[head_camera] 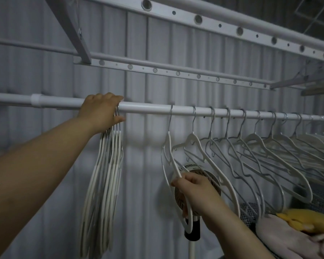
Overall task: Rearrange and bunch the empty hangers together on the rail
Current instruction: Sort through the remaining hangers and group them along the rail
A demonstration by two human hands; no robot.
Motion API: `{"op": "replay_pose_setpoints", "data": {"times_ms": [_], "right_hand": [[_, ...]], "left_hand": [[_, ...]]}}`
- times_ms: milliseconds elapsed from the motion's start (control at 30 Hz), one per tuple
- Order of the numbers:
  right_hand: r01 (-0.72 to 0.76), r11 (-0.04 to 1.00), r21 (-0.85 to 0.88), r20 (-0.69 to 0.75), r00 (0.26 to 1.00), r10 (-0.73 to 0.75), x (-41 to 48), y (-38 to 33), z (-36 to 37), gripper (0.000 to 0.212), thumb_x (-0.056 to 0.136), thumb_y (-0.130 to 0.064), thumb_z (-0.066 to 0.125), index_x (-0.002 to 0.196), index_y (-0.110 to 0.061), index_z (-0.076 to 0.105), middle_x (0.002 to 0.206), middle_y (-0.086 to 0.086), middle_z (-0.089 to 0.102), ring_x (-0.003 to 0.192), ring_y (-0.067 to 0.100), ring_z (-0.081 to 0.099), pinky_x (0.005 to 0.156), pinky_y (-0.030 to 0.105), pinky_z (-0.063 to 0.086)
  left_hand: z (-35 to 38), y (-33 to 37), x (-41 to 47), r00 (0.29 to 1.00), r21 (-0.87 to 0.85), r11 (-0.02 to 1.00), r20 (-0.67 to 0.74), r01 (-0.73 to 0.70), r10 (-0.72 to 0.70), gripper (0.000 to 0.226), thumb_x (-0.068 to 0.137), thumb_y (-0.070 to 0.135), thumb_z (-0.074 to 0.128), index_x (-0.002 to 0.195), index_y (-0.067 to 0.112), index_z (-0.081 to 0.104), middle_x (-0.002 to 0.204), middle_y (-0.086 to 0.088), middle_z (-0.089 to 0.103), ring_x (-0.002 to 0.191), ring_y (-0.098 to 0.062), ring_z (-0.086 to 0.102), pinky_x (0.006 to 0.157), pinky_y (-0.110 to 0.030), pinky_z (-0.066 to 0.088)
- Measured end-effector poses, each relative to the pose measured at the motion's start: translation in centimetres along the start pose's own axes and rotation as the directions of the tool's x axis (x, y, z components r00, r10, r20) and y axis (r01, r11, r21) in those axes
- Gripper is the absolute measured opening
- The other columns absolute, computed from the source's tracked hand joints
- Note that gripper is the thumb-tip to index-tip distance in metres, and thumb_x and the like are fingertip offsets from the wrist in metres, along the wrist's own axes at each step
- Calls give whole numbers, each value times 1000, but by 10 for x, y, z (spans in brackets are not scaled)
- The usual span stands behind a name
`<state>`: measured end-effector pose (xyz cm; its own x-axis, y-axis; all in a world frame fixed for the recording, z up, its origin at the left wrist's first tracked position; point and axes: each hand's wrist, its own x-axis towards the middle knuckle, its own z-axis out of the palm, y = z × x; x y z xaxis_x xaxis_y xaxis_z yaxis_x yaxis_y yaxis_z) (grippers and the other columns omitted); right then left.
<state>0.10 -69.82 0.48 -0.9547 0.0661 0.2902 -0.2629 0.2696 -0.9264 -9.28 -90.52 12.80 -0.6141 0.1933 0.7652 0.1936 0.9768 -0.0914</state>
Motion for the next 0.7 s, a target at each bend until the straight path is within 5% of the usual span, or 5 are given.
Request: {"op": "replay_pose_setpoints", "data": {"times_ms": [233,367,467,567,700], "right_hand": [[-44,998,-38,-45,998,42,-2,-2,-5,18,84,-36,57,91,-19,58,81,1,57,63,9,55,45,19,45],[305,868,-391,-349,824,-446,-5,-7,-3,31,83,-34,59,112,-22,54,80,-8,54,74,5,54,63,14,40],[523,745,-414,-267,712,-649,-9,-24,18,18,85,-28,57,100,-19,62,71,-15,48,67,0,48,63,11,39],[485,837,-253,-78,852,-518,-3,-32,47,20,86,-26,57,104,-18,59,68,-12,50,63,3,49,70,21,43],[166,986,-26,172,972,-159,2,-29,79,42,86,-35,57,121,-16,47,72,-13,49,71,6,52,67,18,40]], "left_hand": [[0,0,0,1000,2,1000,19,-2,2,63,85,37,59,140,17,34,139,-10,44,123,-32,42,103,-36,28],[-1,0,-1,1000,6,1000,17,-25,25,65,84,36,61,140,17,34,139,-11,44,124,-32,42,103,-36,28],[-2,-1,0,998,-3,999,48,-49,49,66,84,32,61,141,17,31,141,-10,41,126,-30,40,104,-35,27],[-4,-3,1,997,-13,999,60,-50,51,65,85,29,59,142,19,29,143,-9,40,128,-30,38,105,-35,26],[-5,-5,1,997,-29,999,59,-37,38,64,86,29,58,142,20,29,144,-8,39,129,-29,38,105,-35,25]]}}
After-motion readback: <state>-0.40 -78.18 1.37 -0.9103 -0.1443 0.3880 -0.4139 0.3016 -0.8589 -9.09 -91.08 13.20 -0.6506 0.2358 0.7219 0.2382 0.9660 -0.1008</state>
